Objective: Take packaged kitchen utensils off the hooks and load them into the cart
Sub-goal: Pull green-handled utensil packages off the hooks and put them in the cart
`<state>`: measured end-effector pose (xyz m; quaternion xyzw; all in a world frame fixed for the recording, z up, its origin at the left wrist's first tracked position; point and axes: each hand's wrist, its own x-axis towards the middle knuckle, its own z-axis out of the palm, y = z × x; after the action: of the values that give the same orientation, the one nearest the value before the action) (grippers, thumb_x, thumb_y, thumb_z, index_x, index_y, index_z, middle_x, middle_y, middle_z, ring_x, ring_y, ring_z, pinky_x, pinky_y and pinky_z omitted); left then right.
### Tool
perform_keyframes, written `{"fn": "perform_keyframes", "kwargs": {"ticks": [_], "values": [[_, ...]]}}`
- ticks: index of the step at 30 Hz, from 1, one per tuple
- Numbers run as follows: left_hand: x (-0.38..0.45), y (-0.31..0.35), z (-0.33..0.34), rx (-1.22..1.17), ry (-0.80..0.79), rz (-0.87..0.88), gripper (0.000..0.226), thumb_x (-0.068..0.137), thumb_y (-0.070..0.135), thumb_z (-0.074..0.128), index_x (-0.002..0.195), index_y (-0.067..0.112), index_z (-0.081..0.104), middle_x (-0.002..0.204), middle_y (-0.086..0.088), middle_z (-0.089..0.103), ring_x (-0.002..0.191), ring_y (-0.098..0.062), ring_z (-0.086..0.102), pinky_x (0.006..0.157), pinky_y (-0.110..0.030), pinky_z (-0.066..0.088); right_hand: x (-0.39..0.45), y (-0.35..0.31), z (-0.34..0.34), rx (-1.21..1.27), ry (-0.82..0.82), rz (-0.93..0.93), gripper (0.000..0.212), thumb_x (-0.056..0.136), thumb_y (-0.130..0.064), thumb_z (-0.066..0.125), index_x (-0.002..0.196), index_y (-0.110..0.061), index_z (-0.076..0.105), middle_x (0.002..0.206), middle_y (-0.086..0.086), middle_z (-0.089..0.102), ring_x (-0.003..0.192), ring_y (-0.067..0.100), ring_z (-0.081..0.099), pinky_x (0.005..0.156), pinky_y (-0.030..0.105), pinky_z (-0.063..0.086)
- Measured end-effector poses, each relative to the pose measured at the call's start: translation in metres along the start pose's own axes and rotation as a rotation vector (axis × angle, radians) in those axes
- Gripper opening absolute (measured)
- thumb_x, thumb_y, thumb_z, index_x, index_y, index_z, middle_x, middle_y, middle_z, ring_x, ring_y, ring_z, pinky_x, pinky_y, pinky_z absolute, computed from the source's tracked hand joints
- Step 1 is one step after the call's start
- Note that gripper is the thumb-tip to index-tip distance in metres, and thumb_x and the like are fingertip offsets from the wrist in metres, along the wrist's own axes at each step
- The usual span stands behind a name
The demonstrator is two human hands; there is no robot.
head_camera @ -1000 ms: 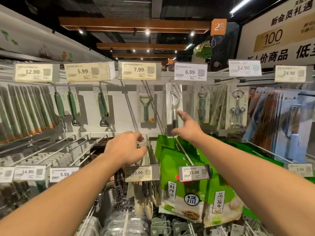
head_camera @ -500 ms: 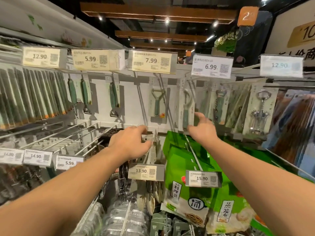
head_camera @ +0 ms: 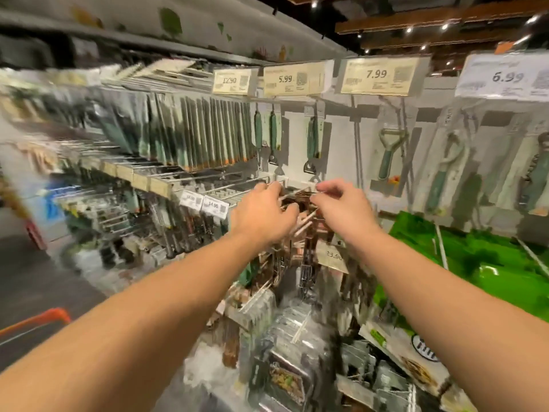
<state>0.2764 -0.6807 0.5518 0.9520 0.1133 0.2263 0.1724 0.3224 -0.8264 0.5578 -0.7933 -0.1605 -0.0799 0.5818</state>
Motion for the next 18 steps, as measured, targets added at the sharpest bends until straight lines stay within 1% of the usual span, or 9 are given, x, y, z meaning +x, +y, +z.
{"fn": "perform_keyframes", "kwargs": {"ticks": [1, 3, 5, 7, 10, 14, 16, 18], "values": [[-0.011, -0.015, -0.009, 0.017, 0.024, -0.032, 0.046, 0.096, 0.053, 0.051, 0.129, 0.022, 0.059, 0.125, -0.004, 0.062, 0.111, -0.027, 0.062, 0.092, -0.045, 0.055, -0.004, -0.005, 0.015, 0.008, -0.038, -0.002, 0.014, 0.089, -0.023, 0.069, 0.101, -0.029, 0.067, 0.1, -0.01, 0.07, 0.087, 0.012, 0.067, 0.078, 0.031, 0.056], [-0.035, -0.047, -0.027, 0.043, 0.056, -0.127, 0.045, 0.099, 0.054, 0.048, 0.129, 0.023, 0.06, 0.129, -0.005, 0.062, 0.113, -0.03, 0.061, 0.09, -0.043, 0.052, -0.02, -0.018, 0.052, 0.039, -0.127, 0.004, 0.017, 0.085, -0.027, 0.07, 0.101, -0.029, 0.068, 0.095, -0.009, 0.071, 0.085, 0.016, 0.069, 0.084, 0.043, 0.059], [-0.062, -0.082, -0.046, 0.058, 0.072, -0.23, 0.042, 0.1, 0.055, 0.046, 0.123, 0.023, 0.062, 0.126, -0.006, 0.06, 0.114, -0.032, 0.061, 0.089, -0.042, 0.049, -0.039, -0.026, 0.092, 0.078, -0.213, 0.009, 0.02, 0.075, -0.036, 0.069, 0.094, -0.031, 0.068, 0.089, -0.007, 0.072, 0.083, 0.023, 0.072, 0.083, 0.052, 0.06], [-0.089, -0.121, -0.065, 0.074, 0.097, -0.315, 0.042, 0.1, 0.058, 0.044, 0.116, 0.024, 0.062, 0.12, -0.005, 0.06, 0.112, -0.033, 0.061, 0.092, -0.045, 0.051, -0.06, -0.034, 0.135, 0.106, -0.303, 0.011, 0.017, 0.073, -0.037, 0.068, 0.089, -0.031, 0.066, 0.086, -0.005, 0.071, 0.086, 0.027, 0.071, 0.082, 0.055, 0.06], [-0.133, -0.185, -0.094, 0.136, 0.105, -0.441, 0.046, 0.099, 0.061, 0.043, 0.119, 0.024, 0.062, 0.124, -0.007, 0.06, 0.116, -0.035, 0.061, 0.095, -0.048, 0.052, -0.1, -0.049, 0.199, 0.104, -0.444, -0.019, 0.009, 0.086, -0.027, 0.071, 0.092, -0.03, 0.065, 0.089, -0.006, 0.068, 0.089, 0.023, 0.069, 0.087, 0.05, 0.059], [-0.192, -0.267, -0.132, 0.213, 0.082, -0.602, 0.047, 0.102, 0.059, 0.045, 0.13, 0.024, 0.06, 0.134, -0.008, 0.058, 0.126, -0.036, 0.059, 0.098, -0.047, 0.048, -0.155, -0.069, 0.289, 0.057, -0.593, -0.067, 0.011, 0.089, -0.024, 0.071, 0.099, -0.024, 0.065, 0.084, -0.012, 0.064, 0.093, 0.021, 0.067, 0.089, 0.036, 0.054], [-0.224, -0.309, -0.149, 0.236, 0.056, -0.659, 0.049, 0.102, 0.059, 0.045, 0.134, 0.025, 0.058, 0.136, -0.007, 0.057, 0.126, -0.038, 0.059, 0.1, -0.047, 0.048, -0.187, -0.079, 0.337, 0.05, -0.666, -0.066, 0.011, 0.09, -0.02, 0.071, 0.099, -0.021, 0.064, 0.081, -0.011, 0.061, 0.088, 0.019, 0.063, 0.082, 0.031, 0.049], [-0.258, -0.354, -0.163, 0.248, 0.033, -0.71, 0.051, 0.102, 0.059, 0.045, 0.137, 0.025, 0.056, 0.137, -0.007, 0.057, 0.127, -0.039, 0.058, 0.101, -0.048, 0.048, -0.22, -0.086, 0.384, 0.05, -0.744, -0.052, 0.012, 0.092, -0.015, 0.07, 0.101, -0.017, 0.063, 0.081, -0.007, 0.06, 0.08, 0.016, 0.059, 0.072, 0.026, 0.046]]}}
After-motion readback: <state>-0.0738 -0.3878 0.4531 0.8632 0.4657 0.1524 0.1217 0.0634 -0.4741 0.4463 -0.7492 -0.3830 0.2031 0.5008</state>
